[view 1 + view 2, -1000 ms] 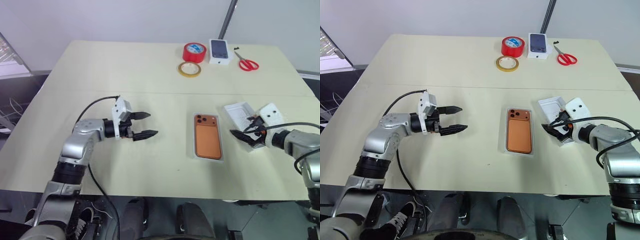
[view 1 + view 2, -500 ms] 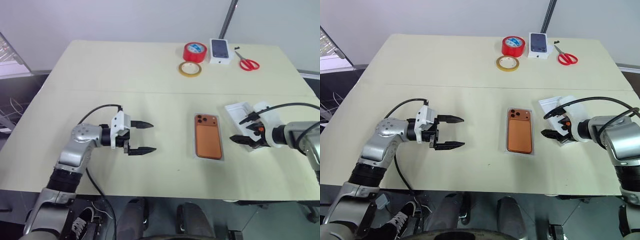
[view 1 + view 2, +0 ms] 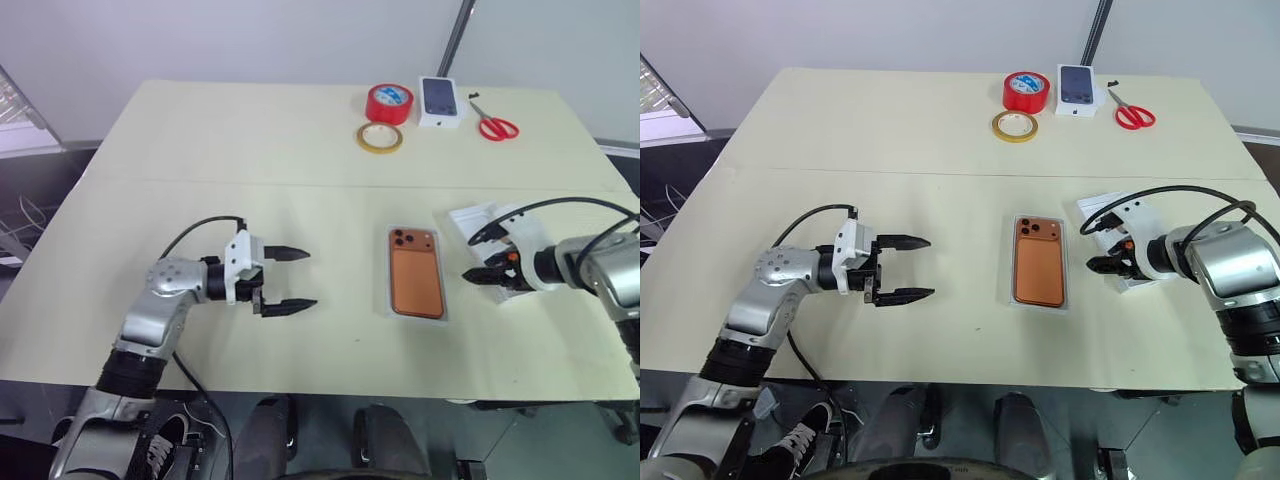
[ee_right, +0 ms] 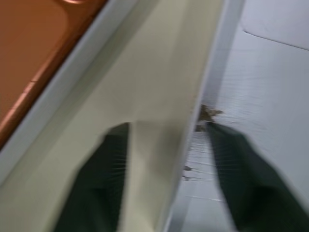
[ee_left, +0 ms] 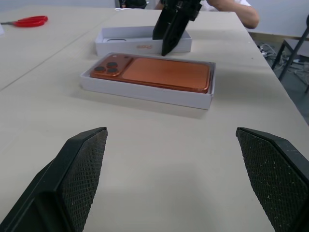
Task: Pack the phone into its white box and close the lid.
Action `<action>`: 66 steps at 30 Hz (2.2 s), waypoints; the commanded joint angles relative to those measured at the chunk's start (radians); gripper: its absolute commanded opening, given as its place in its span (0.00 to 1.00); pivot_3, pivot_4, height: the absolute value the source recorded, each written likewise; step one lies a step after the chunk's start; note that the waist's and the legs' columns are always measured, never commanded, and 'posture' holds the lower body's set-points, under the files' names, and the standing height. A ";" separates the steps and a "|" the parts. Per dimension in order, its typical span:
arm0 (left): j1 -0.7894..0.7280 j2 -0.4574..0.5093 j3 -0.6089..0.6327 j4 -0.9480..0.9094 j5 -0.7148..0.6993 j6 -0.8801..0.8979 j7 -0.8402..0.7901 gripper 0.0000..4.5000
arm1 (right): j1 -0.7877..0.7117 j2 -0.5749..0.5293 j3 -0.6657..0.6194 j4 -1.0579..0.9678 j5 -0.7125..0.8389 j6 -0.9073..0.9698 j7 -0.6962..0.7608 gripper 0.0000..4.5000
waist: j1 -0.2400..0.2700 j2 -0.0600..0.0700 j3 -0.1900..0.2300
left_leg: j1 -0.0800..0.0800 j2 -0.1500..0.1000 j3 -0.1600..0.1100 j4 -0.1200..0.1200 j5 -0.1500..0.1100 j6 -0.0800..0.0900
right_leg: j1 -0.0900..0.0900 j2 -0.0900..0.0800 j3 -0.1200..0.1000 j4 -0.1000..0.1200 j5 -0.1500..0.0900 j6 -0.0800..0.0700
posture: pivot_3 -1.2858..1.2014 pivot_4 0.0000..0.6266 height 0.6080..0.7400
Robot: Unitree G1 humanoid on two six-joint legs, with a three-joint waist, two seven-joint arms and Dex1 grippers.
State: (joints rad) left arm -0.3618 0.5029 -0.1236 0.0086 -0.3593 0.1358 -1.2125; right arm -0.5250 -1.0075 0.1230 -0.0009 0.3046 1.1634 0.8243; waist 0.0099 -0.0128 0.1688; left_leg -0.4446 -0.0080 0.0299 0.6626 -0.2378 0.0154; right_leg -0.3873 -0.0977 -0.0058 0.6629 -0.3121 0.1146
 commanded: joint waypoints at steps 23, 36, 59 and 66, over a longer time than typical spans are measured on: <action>-0.068 -0.029 0.027 0.033 -0.019 0.025 0.104 1.00 | -0.175 0.334 -0.418 -0.034 0.159 0.182 -0.188 0.01 | -0.018 0.000 0.000 | 0.000 0.000 0.000 -0.001 0.000 0.000 | -0.001 0.001 0.000 0.001 0.000 0.000 | 0.52 0.24 0.91; -0.105 -0.054 0.055 0.038 -0.058 0.063 0.129 0.94 | -0.061 0.886 -0.763 -0.357 0.639 0.451 -0.475 0.00 | -0.021 0.001 0.000 | 0.000 0.000 0.000 -0.002 0.000 0.000 | -0.002 0.002 0.000 0.003 0.000 0.000 | 0.52 0.24 0.91; -0.070 -0.160 -0.030 -0.014 -0.012 0.046 0.205 0.00 | 0.354 0.696 -0.273 -0.439 1.668 -0.210 -1.289 0.00 | -0.023 0.000 0.000 | 0.000 0.001 0.001 -0.002 0.000 0.001 | -0.001 0.005 0.001 0.002 0.000 0.001 | 0.52 0.24 0.91; -0.084 -0.243 -0.074 0.073 0.023 0.013 0.217 0.00 | 0.392 0.655 -0.287 -0.426 1.668 -0.282 -1.292 0.00 | -0.019 0.000 0.000 | 0.000 0.001 0.001 -0.001 0.000 0.001 | -0.001 0.005 0.001 0.001 0.000 0.001 | 0.52 0.24 0.91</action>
State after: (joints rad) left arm -0.4296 0.2736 -0.1834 0.0851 -0.3446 0.1805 -0.9993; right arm -0.1414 -0.3480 -0.1532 -0.3940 1.9463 0.8955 -0.4902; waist -0.0089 -0.0126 0.1686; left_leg -0.4447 -0.0071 0.0305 0.6612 -0.2379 0.0162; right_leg -0.3876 -0.0928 -0.0053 0.6639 -0.3124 0.1157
